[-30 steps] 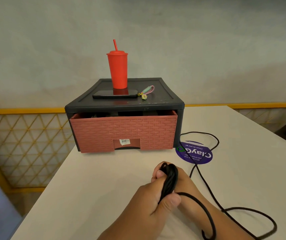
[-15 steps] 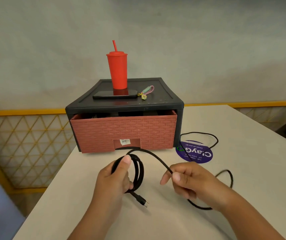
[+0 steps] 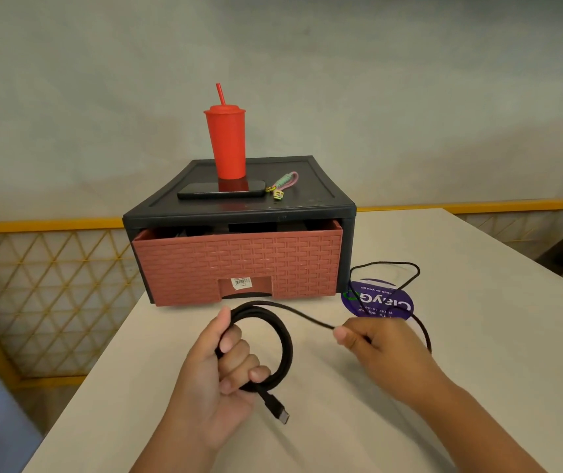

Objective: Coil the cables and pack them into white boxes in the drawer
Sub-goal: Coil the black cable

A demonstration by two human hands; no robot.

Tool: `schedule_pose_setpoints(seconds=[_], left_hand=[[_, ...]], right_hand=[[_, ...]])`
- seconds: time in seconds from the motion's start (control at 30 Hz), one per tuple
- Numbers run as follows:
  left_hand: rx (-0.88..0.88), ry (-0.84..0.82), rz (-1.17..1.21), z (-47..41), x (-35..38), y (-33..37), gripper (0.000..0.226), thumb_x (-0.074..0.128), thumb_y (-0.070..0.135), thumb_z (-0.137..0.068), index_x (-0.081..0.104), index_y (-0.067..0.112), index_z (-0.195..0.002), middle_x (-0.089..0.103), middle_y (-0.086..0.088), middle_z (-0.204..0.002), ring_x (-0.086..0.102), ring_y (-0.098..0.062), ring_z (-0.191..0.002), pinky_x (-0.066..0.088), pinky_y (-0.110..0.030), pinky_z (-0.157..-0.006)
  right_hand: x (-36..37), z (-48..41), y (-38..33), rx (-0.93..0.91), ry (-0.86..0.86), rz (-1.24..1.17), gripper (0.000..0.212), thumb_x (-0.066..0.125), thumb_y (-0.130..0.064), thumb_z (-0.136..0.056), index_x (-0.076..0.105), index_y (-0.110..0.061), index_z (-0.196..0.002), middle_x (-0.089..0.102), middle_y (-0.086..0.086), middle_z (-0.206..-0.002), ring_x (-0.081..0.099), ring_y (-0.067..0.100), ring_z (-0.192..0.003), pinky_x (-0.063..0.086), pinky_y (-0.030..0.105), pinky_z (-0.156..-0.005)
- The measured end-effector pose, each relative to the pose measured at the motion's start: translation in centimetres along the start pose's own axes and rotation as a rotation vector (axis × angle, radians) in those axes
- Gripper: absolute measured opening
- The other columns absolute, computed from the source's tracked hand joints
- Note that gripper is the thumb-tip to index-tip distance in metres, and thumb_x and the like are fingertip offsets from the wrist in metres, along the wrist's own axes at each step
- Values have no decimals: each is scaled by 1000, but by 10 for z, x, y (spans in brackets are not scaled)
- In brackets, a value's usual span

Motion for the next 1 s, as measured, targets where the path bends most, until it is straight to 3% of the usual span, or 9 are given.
schedule_pose_setpoints(seconds=[0.13, 0.3, 0.4, 0.5, 0.57, 0.63, 0.7, 0.83, 1.0], left_hand=[[39, -61, 235, -6, -6, 2, 34, 78, 41, -59, 58, 14, -56, 20, 5, -32, 21, -6, -25, 38, -19, -35], [163, -179, 391, -8, -14, 16, 58, 94, 21, -26, 75, 9, -80, 26, 4, -36, 29, -6, -29, 48, -21, -43], [190, -296, 441, -14, -18, 27, 67, 87, 17, -42, 69, 2, -105, 31, 5, -42, 34, -6, -33, 52, -23, -50], [181, -283, 343, -10, -23, 25, 53, 37, 20, -98, 19, -5, -142, 55, -6, -72, 56, -15, -68, 42, -28, -92], [329, -151, 78, -3, -30, 32, 50, 21, 27, -104, 18, -7, -141, 56, -10, -87, 54, -20, -83, 32, -28, -98], [321, -343, 11, -9, -15, 23, 51, 63, 31, -86, 54, 0, -126, 51, -1, -71, 50, -13, -64, 45, -24, -81], [336, -321, -20, -6, -7, 15, 56, 82, 30, -62, 57, 8, -107, 43, 5, -62, 42, -9, -54, 42, -23, -70], [436, -214, -377, 0, 5, 0, 15, 48, 33, -78, 51, 20, -84, 42, 9, -56, 38, -7, -55, 28, -26, -67], [659, -220, -920, 3, 5, -12, 42, 37, 56, -76, 49, 15, -76, 55, 14, -67, 45, 0, -60, 36, -9, -64]], right_hand=[[27, 7, -21, -121, -185, 127, 38, 40, -41, -96, 49, -20, -65, 55, -9, -60, 48, 8, -60, 42, 32, -65], [46, 18, -39, -193, -221, 165, 38, 34, -33, -98, 40, -33, -135, 63, 3, -118, 57, 27, -107, 47, 35, -87], [50, 21, -45, -184, -309, 236, 45, 31, -28, -99, 25, -36, -143, 61, 7, -120, 54, 29, -108, 46, 35, -86], [52, 23, -50, -211, -397, 292, 50, 32, -23, -99, 19, -36, -145, 60, 12, -115, 55, 32, -104, 46, 36, -83], [58, 27, -54, -245, -468, 334, 55, 35, -18, -97, 15, -35, -146, 59, 15, -113, 55, 33, -101, 45, 35, -80], [64, 30, -59, -278, -519, 374, 60, 37, -13, -95, 12, -35, -146, 58, 17, -109, 55, 34, -100, 41, 33, -75], [67, 31, -61, -295, -532, 400, 64, 39, -11, -94, 11, -33, -147, 57, 17, -106, 55, 34, -98, 34, 29, -70], [65, 32, -65, -383, -472, 392, 55, 40, -12, -94, 22, -26, -144, 59, 18, -100, 55, 34, -87, 33, 30, -66], [60, 33, -68, -411, -427, 345, 27, 38, -17, -95, 46, -19, -121, 61, 15, -95, 54, 32, -79, 38, 33, -62]])
Point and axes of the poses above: each hand's wrist, its own z-axis away from the middle knuckle, its own x-axis out of the palm, y = z × x, the point moved 4 cm from there along -z, towards the middle knuckle
